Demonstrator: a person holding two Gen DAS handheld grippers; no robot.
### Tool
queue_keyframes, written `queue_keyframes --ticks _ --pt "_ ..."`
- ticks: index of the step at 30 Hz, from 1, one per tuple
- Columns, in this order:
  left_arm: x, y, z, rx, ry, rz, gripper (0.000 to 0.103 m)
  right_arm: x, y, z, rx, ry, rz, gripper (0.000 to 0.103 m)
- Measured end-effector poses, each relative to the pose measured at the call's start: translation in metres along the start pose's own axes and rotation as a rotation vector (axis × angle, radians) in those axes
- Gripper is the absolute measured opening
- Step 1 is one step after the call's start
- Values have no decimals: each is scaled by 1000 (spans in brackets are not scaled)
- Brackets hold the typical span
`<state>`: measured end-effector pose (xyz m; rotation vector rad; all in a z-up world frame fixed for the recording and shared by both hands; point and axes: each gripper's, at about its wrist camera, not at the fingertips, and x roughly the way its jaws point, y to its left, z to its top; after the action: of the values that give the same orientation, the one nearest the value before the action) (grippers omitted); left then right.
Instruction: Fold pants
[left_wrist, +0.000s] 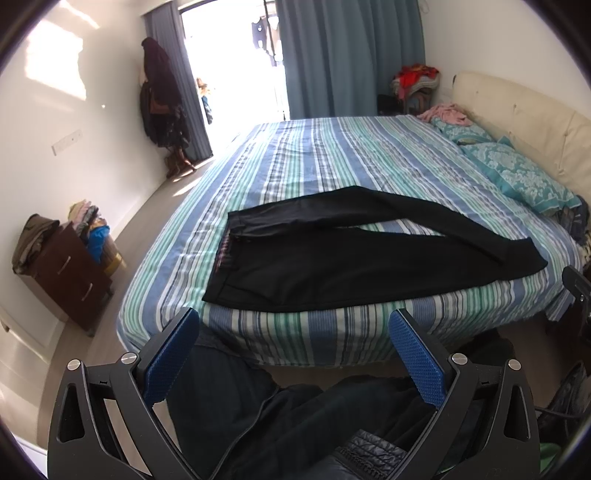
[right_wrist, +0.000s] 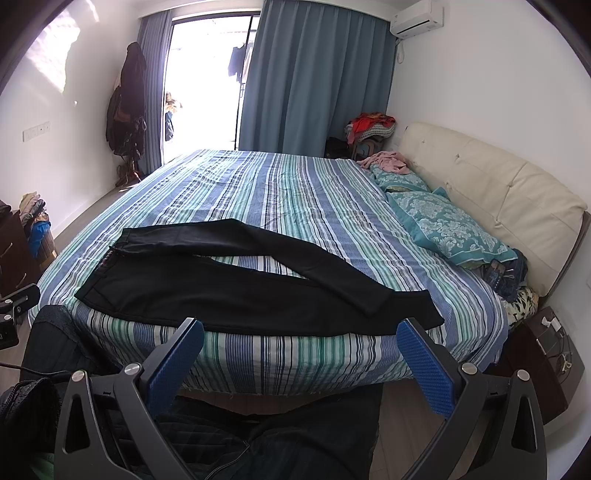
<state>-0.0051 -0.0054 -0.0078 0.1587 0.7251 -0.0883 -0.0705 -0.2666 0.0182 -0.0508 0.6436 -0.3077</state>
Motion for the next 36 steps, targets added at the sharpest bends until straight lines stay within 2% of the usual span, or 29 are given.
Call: queue_keyframes --ticks 36 --pt "1 -1 -2 4 2 6 102 4 2 -2 6 9 1 103"
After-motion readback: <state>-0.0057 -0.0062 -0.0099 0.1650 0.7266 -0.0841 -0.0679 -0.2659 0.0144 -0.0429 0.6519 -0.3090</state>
